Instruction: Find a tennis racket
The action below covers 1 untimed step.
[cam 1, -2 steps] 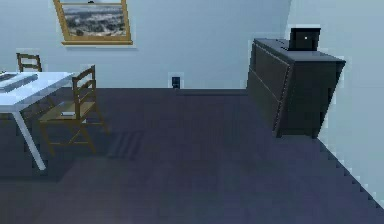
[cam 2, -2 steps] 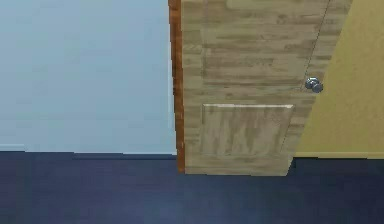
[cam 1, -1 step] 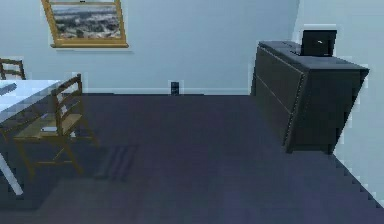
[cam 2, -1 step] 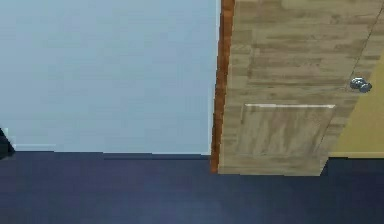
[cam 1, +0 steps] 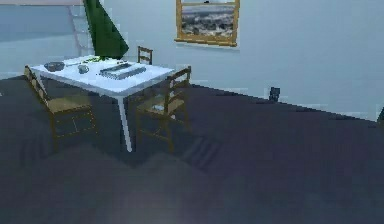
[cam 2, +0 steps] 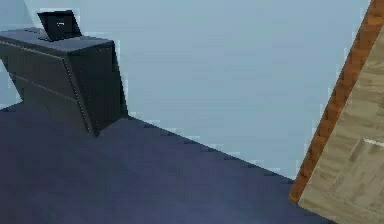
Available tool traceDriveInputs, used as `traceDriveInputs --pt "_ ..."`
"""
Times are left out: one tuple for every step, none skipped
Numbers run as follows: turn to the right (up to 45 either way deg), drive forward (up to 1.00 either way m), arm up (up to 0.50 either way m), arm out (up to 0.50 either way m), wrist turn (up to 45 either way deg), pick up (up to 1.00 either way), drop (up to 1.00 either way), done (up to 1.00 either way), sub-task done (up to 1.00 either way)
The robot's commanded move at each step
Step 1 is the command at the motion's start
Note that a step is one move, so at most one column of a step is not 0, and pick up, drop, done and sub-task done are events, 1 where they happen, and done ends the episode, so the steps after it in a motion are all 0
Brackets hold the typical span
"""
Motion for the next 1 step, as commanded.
traceDriveInputs --pt "0.0 0.10 0.00 0.00 0.0 0.00 0.00 0.00 0.00"
